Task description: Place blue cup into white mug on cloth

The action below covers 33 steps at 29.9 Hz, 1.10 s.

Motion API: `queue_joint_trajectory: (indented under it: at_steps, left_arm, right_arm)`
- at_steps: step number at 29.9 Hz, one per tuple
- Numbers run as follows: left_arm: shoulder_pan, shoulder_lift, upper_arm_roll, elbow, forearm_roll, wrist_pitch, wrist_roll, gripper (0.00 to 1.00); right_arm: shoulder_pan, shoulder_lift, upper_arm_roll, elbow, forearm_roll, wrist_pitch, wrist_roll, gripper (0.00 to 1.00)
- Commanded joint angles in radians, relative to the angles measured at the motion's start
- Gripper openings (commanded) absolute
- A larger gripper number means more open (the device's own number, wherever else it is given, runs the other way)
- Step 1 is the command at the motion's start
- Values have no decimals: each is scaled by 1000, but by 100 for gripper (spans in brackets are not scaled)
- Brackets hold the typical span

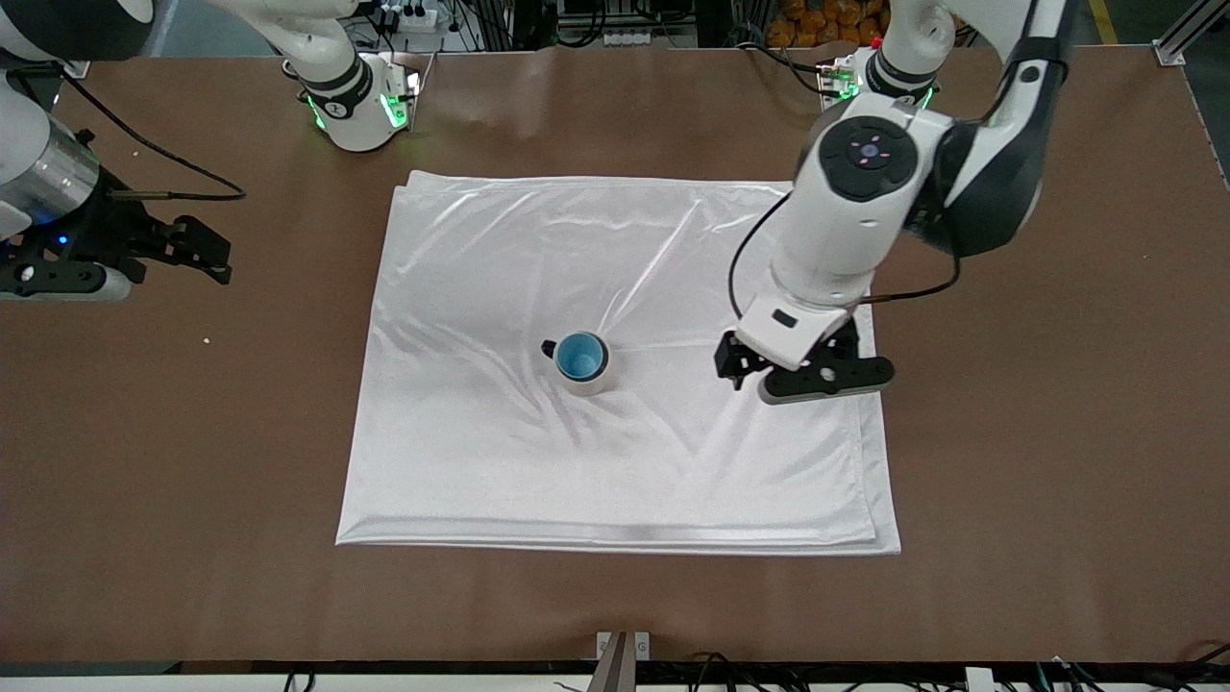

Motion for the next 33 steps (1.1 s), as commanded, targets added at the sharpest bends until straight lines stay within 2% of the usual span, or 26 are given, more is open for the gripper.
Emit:
queue_joint_trajectory:
  at_steps: [1,9,15,22,33]
  left_arm:
    - [57,-70,-1,-29,-16,-55,51,100]
    - [130,-99,-2,-33,-16,-133,112,100]
    - [182,-111,-5,-35,-17,-166,131,100]
    - [248,-128,-5,-39,-19,-198,252,100]
    - [313,-131,-4,-44,-31,-258,281,100]
  right_arm:
    - [-3,-29,4,-26,21,9,9,100]
    - [48,-29,-55,-26,19,9,9,100]
    - [45,-29,-55,-26,19,9,9,100]
    - [42,-26,-55,-26,21,16,9,100]
    - [40,-26,-55,-26,19,17,9,100]
